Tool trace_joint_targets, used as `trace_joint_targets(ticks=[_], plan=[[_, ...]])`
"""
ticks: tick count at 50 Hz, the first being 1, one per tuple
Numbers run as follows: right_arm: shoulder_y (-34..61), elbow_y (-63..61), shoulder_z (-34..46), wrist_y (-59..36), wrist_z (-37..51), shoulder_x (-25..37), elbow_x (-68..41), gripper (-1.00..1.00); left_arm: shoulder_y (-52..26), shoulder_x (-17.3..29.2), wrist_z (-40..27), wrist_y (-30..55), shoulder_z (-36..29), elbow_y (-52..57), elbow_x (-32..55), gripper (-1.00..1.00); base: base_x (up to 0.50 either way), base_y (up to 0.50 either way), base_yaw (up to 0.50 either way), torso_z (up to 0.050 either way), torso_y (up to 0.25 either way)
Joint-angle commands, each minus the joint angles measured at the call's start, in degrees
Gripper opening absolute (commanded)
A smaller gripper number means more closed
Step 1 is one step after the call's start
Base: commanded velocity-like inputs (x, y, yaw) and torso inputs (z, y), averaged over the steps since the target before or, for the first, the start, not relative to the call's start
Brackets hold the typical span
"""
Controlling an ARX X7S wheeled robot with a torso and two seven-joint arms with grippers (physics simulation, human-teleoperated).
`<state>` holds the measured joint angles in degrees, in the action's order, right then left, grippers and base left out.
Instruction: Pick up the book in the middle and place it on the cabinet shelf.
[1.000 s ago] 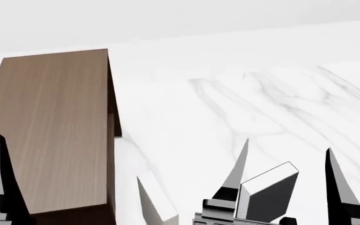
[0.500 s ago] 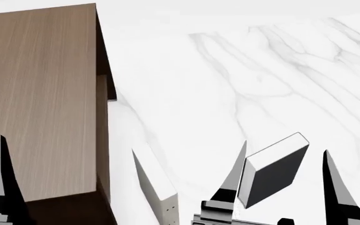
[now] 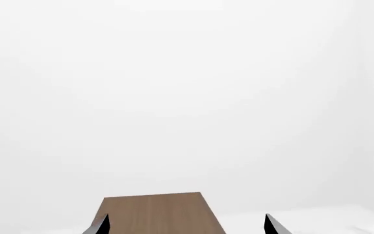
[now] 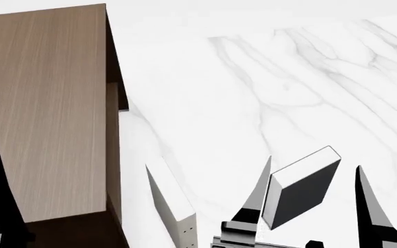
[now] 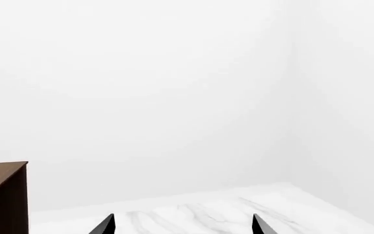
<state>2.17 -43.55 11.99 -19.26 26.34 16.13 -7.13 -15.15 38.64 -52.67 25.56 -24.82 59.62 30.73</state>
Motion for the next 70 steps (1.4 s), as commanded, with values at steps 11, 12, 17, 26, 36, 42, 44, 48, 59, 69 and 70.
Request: trace_joint_targets(ticks=[11,12,17,26,36,42,44,48,59,69,70], plan=[[4.05,-6.46,-0.96,-7.48,1.7,-1.72,-5.08,1.0,-6.98,8.84,-13.85,-4.8,-10.2,-1.12,7.82,1.0,0.0,0.0,0.0,0.0,0.0],[5.13,-7.15,-1.15,-9.34,2.04,-2.08,-5.9,1.0,-6.94,8.81,-13.9,-4.91,-10.26,-1.19,7.92,1.0,0.0,0.0,0.0,0.0,0.0],[21.3,-6.66,-1.31,-23.38,7.28,-8.34,-10.03,1.0,-7.34,8.7,-14.37,-4.39,-10.87,-1.18,7.88,1.0,0.0,0.0,0.0,0.0,0.0],[47.58,16.41,1.42,-30.66,13.4,-15.62,-8.44,1.0,-7.42,9.59,-14.77,-4.75,-10.96,-1.99,7.57,1.0,0.0,0.0,0.0,0.0,0.0],[67.86,53.42,-0.41,-19.2,24.14,-15.7,-27.84,1.0,-7.18,9.53,-14.48,-5.81,-11.3,-2.48,6.85,1.0,0.0,0.0,0.0,0.0,0.0],[75.15,75.01,3.66,-7.79,31.38,-15.93,-23.98,1.0,-6.57,9.45,-14.21,-6.98,-11.28,-2.91,7.07,1.0,0.0,0.0,0.0,0.0,0.0],[76.31,79.54,5.2,-5.21,34.48,-16.03,-29.05,1.0,-6.75,9.01,-13.93,-7.08,-11.56,-3.14,6.99,1.0,0.0,0.0,0.0,0.0,0.0],[79.35,84.96,10.57,-1.95,43.47,-15.6,-25.09,1.0,-7.07,8.57,-13.1,-6.94,-12.33,-3.43,6.73,1.0,0.0,0.0,0.0,0.0,0.0],[74.94,83.69,7.94,-3.67,55.15,-14.92,-29.19,1.0,-7.63,8.05,-12.64,-6.09,-13.58,-3.69,6.49,1.0,0.0,0.0,0.0,0.0,0.0],[74.13,89.27,8.51,1.01,62.69,-15.99,-41.58,1.0,-7.69,8.29,-12.96,-6.03,-13.55,-3.56,7.0,1.0,0.0,0.0,0.0,0.0,0.0],[74.28,89.57,9.1,1.12,63.1,-15.98,-42.71,1.0,-7.66,8.37,-12.99,-6.13,-13.47,-3.53,7.05,1.0,0.0,0.0,0.0,0.0,0.0]])
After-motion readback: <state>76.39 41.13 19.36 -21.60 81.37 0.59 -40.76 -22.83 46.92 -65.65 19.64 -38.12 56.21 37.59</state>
